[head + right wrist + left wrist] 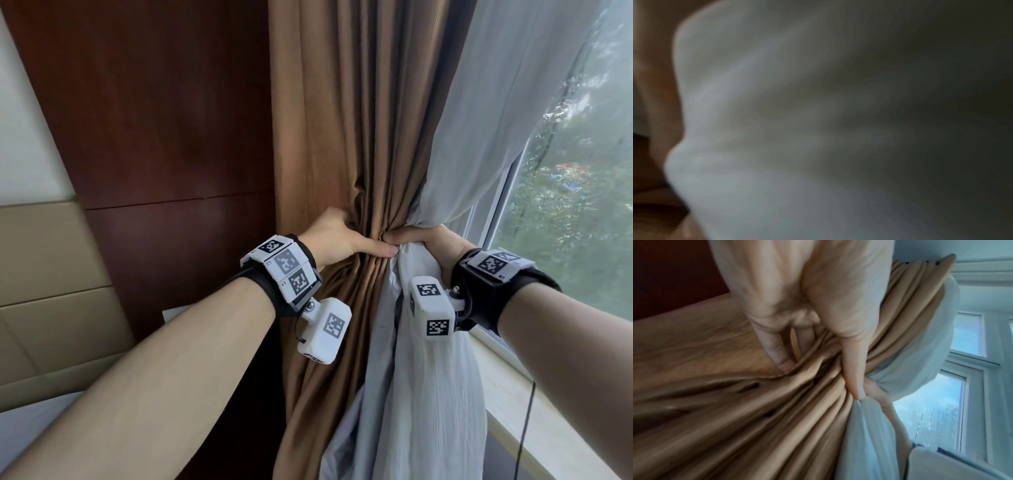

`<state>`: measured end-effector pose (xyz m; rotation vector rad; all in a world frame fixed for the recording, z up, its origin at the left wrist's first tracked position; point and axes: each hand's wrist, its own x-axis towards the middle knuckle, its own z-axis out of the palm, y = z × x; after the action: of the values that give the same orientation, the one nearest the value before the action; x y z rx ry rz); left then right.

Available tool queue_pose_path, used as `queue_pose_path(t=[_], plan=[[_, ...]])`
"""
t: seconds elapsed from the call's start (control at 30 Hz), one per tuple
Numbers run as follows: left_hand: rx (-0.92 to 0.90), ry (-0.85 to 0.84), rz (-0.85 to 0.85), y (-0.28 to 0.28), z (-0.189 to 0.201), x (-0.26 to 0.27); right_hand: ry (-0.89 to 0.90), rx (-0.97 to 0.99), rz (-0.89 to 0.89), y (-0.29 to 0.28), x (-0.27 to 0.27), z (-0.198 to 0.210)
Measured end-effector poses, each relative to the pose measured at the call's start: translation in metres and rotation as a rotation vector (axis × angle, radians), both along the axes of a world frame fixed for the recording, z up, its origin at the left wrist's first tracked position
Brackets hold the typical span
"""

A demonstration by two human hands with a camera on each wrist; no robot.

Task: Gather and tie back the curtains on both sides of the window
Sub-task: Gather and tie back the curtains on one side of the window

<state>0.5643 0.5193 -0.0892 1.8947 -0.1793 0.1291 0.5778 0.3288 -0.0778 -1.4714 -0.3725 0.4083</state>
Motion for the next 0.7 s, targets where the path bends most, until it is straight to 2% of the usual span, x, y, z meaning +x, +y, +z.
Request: queue_pose_path(t=[0.1,0.27,0.33,0.4,0.47,0.5,0.6,0.7], plan=[[0.016,-0.092,0.136,-0.002,0.002,-0.002,-0.019,0.018,-0.034,0.001,0.002,-0.003],[-0.036,-0.093,0.127,0.009,0.0,-0.004,-0.062,0.061,-0.015,0.006,0.004,-0.007],[-0.054,-0.018,0.068,0.012,0.002,-0.006,-0.093,0.074,-0.002,0.006,0.003,-0.008],[-0.105,0.163,-0.084,0.012,0.004,-0.012,-0.12,0.072,0.011,0.007,0.0,-0.007],[-0.137,0.291,-0.159,0.008,0.003,-0.014,-0.144,0.057,0.017,0.007,-0.002,-0.006],[-0.143,0.281,-0.157,0.006,0.001,-0.013,-0.142,0.057,0.021,0.007,-0.003,-0.005],[-0.133,0.095,-0.079,0.003,-0.002,-0.008,-0.152,0.073,0.022,0.006,-0.005,-0.004],[-0.136,-0.016,0.042,0.003,-0.004,-0.008,-0.201,0.083,-0.066,0.008,-0.001,-0.008]])
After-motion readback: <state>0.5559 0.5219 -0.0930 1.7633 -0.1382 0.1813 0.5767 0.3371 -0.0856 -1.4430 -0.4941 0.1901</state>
